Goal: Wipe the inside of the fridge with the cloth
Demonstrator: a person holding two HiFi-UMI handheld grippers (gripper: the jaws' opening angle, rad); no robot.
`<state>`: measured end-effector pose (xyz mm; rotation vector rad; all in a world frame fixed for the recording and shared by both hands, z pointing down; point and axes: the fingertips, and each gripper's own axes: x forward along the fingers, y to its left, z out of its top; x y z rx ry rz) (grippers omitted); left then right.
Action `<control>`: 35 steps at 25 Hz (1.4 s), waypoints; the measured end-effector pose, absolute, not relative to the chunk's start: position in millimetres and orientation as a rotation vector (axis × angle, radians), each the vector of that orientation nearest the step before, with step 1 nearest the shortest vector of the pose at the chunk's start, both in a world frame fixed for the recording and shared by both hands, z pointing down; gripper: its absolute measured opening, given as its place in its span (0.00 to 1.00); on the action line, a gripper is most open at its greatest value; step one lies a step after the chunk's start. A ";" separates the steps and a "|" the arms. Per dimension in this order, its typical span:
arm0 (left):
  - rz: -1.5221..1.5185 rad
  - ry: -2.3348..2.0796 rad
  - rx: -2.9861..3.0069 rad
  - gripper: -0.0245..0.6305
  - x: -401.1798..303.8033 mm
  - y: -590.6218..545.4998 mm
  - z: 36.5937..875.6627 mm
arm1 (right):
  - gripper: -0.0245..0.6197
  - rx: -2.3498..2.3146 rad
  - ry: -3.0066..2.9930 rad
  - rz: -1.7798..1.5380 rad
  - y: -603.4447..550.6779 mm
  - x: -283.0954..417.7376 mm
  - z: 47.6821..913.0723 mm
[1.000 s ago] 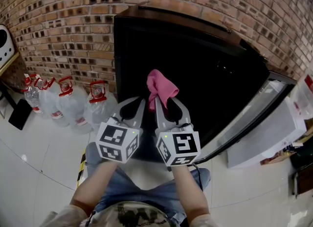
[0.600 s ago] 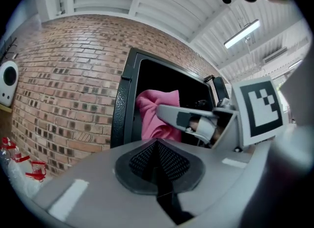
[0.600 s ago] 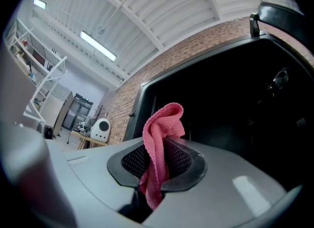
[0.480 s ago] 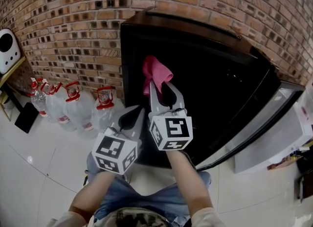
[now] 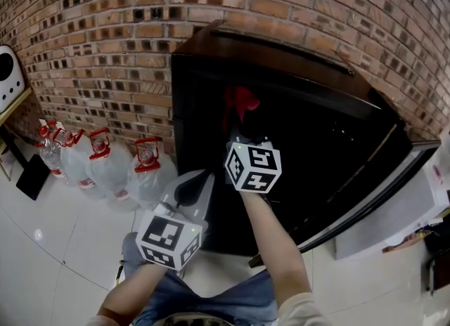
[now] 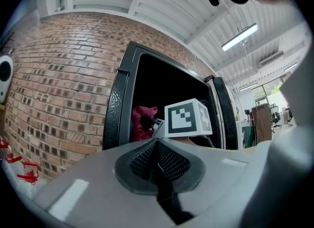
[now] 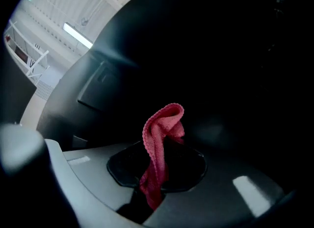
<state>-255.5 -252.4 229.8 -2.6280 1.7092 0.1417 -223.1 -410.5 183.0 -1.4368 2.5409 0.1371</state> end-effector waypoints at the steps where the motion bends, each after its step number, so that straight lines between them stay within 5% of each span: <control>1: 0.139 1.710 -2.628 0.02 -256.4 -253.3 229.7 | 0.14 -1.447 2.542 0.139 -419.0 -224.5 184.4; 15: 0.140 1.702 -2.633 0.02 -262.0 -262.5 228.9 | 0.15 -1.637 2.587 0.239 -496.8 -230.8 195.6; 35: 0.192 1.638 -2.674 0.02 -235.4 -265.1 224.6 | 0.15 -2.077 2.276 0.106 -513.6 -63.5 208.6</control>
